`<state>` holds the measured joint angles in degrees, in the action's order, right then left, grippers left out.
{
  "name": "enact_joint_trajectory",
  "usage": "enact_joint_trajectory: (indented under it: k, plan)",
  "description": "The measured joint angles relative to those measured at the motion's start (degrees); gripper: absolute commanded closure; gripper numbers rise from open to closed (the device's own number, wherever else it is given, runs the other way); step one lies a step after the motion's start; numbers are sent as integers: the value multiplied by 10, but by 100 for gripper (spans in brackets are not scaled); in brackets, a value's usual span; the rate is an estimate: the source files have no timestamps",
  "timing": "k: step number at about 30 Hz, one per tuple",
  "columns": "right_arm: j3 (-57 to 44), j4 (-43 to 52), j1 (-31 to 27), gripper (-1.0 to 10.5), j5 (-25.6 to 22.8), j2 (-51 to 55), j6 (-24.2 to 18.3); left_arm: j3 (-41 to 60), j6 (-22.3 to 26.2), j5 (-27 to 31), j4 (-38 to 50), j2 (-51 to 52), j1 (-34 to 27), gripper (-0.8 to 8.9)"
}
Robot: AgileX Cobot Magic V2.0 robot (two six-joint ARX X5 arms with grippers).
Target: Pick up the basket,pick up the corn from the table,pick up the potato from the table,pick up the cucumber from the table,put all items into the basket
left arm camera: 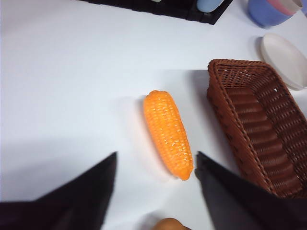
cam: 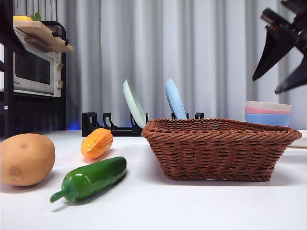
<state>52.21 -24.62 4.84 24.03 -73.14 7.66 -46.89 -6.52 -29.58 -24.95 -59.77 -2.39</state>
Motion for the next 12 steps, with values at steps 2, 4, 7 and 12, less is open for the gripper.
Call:
enact_joint_trajectory:
  k: [2, 4, 7, 12]
  plan:
    - [7, -1, 1, 625, 0, -25, -2, 0, 0, 0, 0, 0, 0, 451]
    - [16, -2, 2, 625, 0, -56, -2, 0, 0, 0, 0, 0, 0, 451]
    - [27, -3, 9, 626, 0, -104, -3, 0, -1, -1, -3, 0, 0, 451]
    - [44, -2, 29, 640, 0, -186, -5, 0, -1, -1, -5, 0, 0, 451]
